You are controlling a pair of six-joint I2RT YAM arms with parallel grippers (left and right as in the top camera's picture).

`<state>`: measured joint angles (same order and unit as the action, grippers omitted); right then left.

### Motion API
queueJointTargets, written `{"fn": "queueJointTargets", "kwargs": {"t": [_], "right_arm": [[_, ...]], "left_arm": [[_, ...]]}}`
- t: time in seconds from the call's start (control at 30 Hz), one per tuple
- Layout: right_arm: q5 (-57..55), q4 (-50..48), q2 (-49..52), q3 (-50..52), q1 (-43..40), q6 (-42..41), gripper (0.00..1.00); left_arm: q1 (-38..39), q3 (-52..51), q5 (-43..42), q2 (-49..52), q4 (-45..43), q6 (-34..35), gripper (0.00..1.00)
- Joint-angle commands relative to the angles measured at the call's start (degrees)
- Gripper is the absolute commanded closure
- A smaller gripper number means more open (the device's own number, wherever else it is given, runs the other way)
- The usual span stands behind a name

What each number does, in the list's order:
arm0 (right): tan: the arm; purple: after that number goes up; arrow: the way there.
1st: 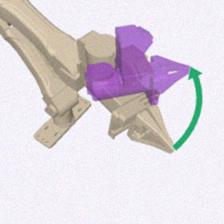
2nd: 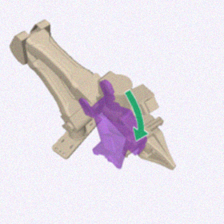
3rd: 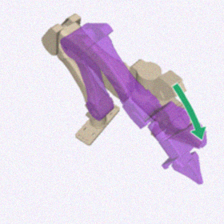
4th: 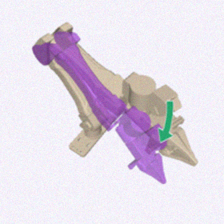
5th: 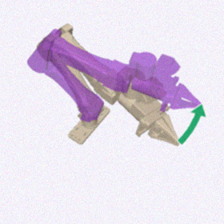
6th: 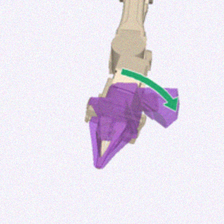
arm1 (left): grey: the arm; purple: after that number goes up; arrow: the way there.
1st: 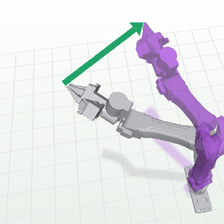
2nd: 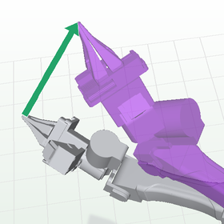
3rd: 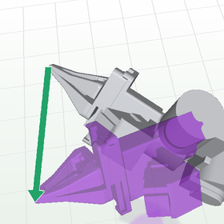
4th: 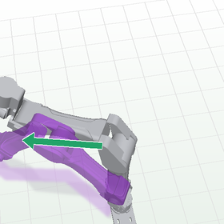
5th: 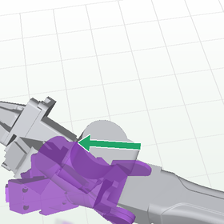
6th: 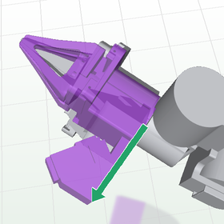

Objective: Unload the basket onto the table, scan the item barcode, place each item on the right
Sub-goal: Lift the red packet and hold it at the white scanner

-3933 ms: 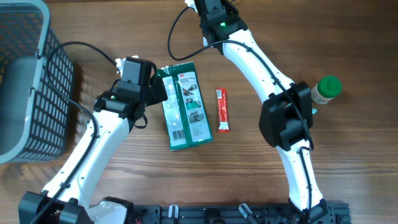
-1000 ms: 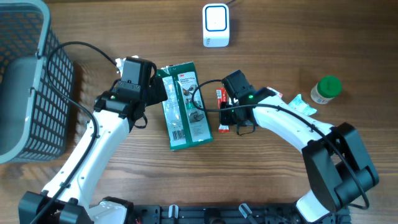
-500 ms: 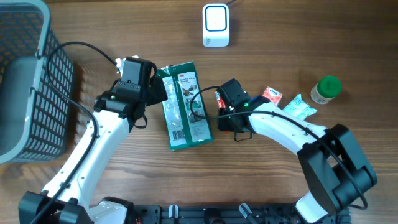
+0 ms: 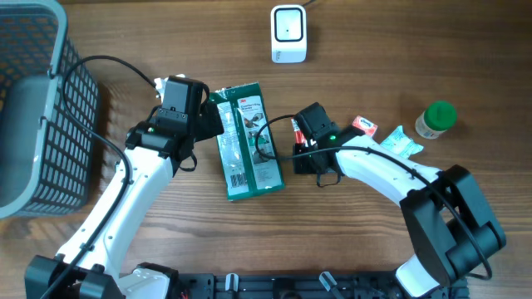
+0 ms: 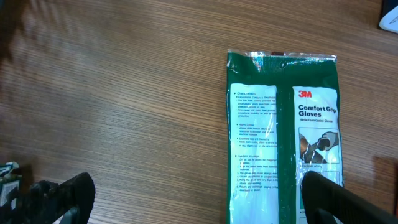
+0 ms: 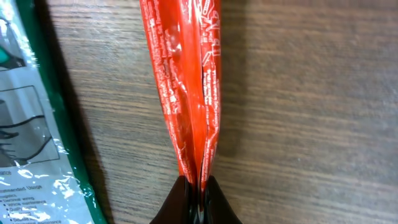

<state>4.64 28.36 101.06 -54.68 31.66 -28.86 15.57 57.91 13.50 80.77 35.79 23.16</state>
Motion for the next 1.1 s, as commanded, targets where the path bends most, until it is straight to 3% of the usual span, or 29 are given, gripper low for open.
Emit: {"fn": "queueJointTargets", "kwargs": {"t": [0.0, 0.1, 0.3, 0.4, 0.53, 0.73, 0.87, 1.07], "right_arm": [[0.1, 1.5, -2.0, -1.7, -1.4, 7.1, 0.96], [1.4, 4.3, -8.4, -4.5, -2.0, 15.3, 0.96], [10.4, 11.3, -25.0, -4.9, -2.0, 40.5, 0.96], [11.2, 13.6, -32.1, -4.9, -2.0, 48.1, 0.96], [11.1, 13.7, -36.2, -4.9, -2.0, 53.4, 0.96], [9.9, 11.3, -34.6, -5.2, -2.0, 54.1, 0.96], [-5.9, 10.2, -31.9, -11.3, -2.0, 50.9, 0.96], [-23.8, 10.9, -19.5, -23.2, -2.0, 57.8, 0.96]], "left_arm": [[-0.3, 0.4, 0.5, 0.1, -0.2, -0.7, 0.0], [-0.3, 0.4, 0.5, 0.1, -0.2, -0.7, 0.0], [-0.3, 0.4, 0.5, 0.1, -0.2, -0.7, 0.0], [-0.3, 0.4, 0.5, 0.1, -0.2, -0.7, 0.0], [-0.3, 0.4, 0.5, 0.1, -0.2, -0.7, 0.0], [-0.3, 0.4, 0.5, 0.1, -0.2, -0.7, 0.0], [-0.3, 0.4, 0.5, 0.1, -0.2, -0.7, 0.0], [-0.3, 0.4, 0.5, 0.1, -0.2, -0.7, 0.0]]}}
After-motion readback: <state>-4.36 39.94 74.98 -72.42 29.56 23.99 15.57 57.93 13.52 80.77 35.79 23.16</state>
